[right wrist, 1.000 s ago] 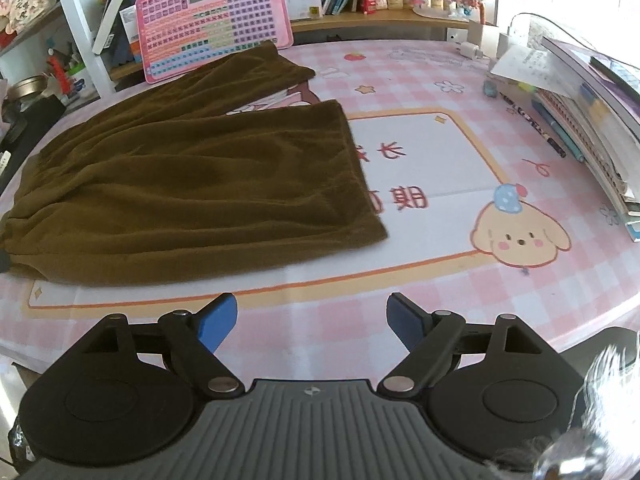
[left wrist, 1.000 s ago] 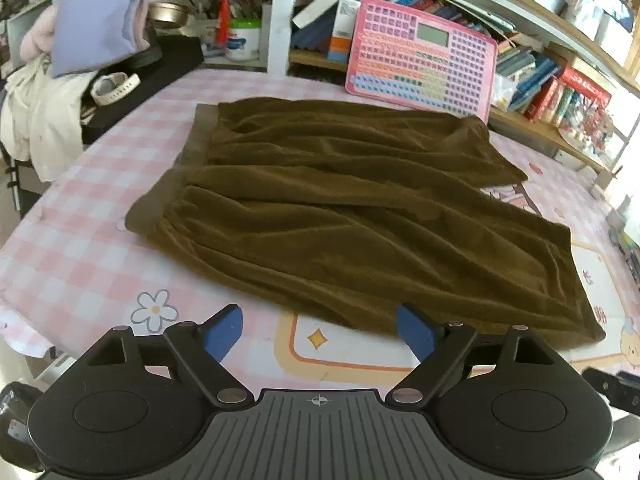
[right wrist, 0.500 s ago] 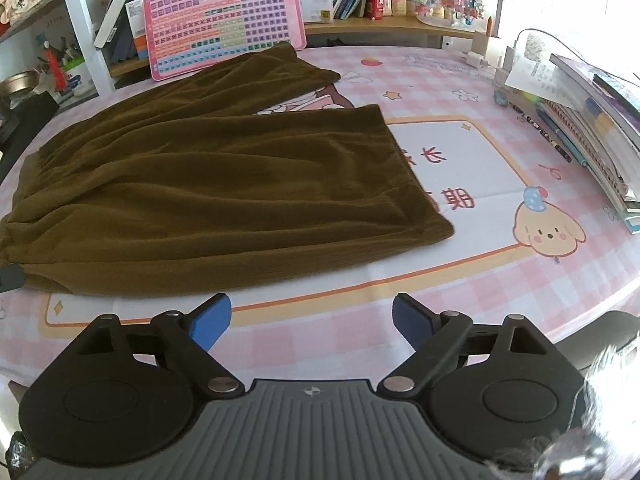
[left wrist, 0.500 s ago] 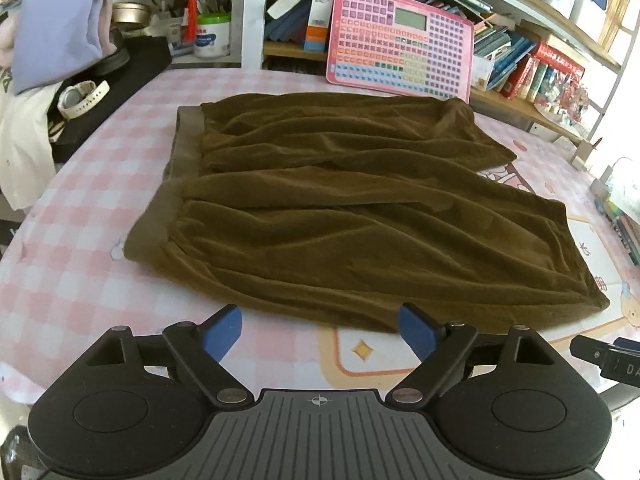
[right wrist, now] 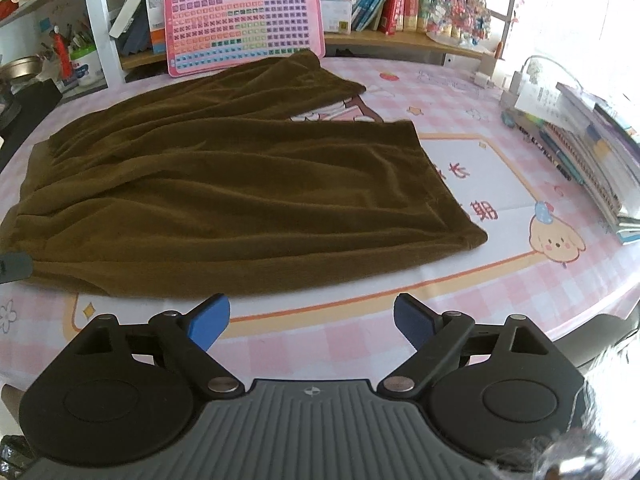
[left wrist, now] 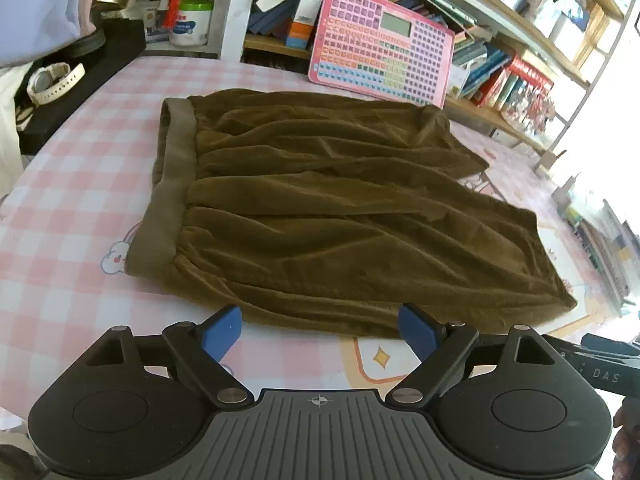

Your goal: Fold clothes

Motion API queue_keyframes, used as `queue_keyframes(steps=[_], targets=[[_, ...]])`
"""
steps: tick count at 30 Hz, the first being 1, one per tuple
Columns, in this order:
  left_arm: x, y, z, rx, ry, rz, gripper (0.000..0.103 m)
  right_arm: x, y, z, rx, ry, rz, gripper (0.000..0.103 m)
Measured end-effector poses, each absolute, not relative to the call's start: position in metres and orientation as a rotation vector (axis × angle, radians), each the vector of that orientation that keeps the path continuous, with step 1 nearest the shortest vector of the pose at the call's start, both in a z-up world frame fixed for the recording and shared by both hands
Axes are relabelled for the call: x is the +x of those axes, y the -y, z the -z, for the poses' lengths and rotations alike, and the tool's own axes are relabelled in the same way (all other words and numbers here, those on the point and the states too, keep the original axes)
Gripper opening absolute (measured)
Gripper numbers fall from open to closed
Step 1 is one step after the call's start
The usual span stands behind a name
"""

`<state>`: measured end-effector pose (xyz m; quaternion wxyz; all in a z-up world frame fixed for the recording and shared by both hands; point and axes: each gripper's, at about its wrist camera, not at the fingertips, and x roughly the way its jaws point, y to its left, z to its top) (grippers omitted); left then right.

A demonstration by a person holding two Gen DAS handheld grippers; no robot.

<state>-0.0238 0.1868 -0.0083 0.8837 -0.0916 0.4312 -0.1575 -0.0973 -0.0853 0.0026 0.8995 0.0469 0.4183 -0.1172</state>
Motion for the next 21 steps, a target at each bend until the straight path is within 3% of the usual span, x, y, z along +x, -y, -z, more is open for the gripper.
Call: queue_keyframes(steps=[11, 21], targets=[[0.005, -0.218, -0.009, -0.175, -0.779, 0.289, 0.088, -0.055, 0.099, -0.04, 0.006, -0.819, 0.129, 0.09], [0.055, -0.227, -0.032, -0.135, -0.709, 0.202, 0.088, 0.069, 0.173, -0.073, -0.086, -0.802, -0.159, 0.091]])
